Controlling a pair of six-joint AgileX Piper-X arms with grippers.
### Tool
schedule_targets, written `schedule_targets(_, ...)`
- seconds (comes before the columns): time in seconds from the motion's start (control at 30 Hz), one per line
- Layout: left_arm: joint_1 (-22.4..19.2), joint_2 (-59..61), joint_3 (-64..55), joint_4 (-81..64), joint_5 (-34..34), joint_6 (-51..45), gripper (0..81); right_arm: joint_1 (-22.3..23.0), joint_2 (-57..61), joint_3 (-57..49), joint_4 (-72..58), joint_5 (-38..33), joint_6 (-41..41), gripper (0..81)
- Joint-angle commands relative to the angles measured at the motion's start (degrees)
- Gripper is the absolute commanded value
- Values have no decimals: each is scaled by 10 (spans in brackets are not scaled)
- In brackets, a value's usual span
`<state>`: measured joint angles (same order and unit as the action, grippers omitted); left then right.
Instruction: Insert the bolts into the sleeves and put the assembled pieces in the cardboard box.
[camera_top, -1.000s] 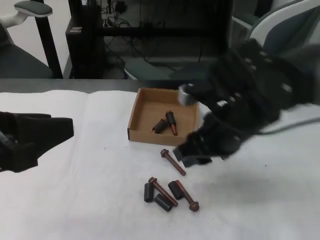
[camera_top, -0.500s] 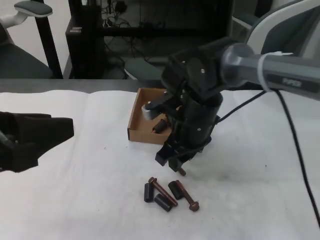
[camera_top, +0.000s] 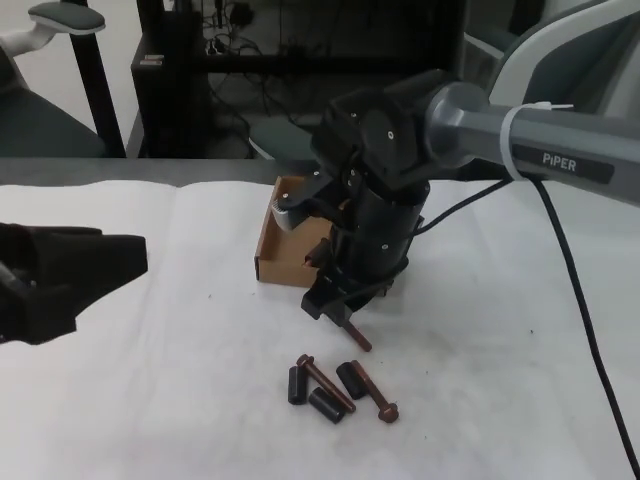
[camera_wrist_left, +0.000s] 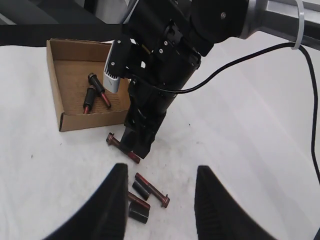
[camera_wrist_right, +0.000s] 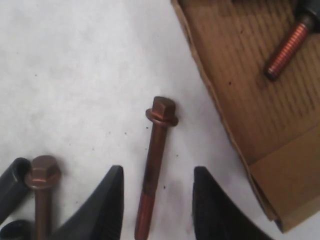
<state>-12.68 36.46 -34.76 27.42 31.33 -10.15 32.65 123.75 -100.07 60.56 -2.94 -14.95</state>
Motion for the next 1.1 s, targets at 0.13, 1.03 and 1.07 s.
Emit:
schedule_targets(0.13,0,-5,-1,-7,-5,-1,437,-2,11,-6,-12,-10,-5,442)
schedule_targets(1.03,0,-5,-1,-7,-4,1,437,-2,54,-6,-24,-7,26,0)
schedule_targets(1.07,0,-5,-1,-7,-4,1,437,-2,53,-7,-23,-7,41,3)
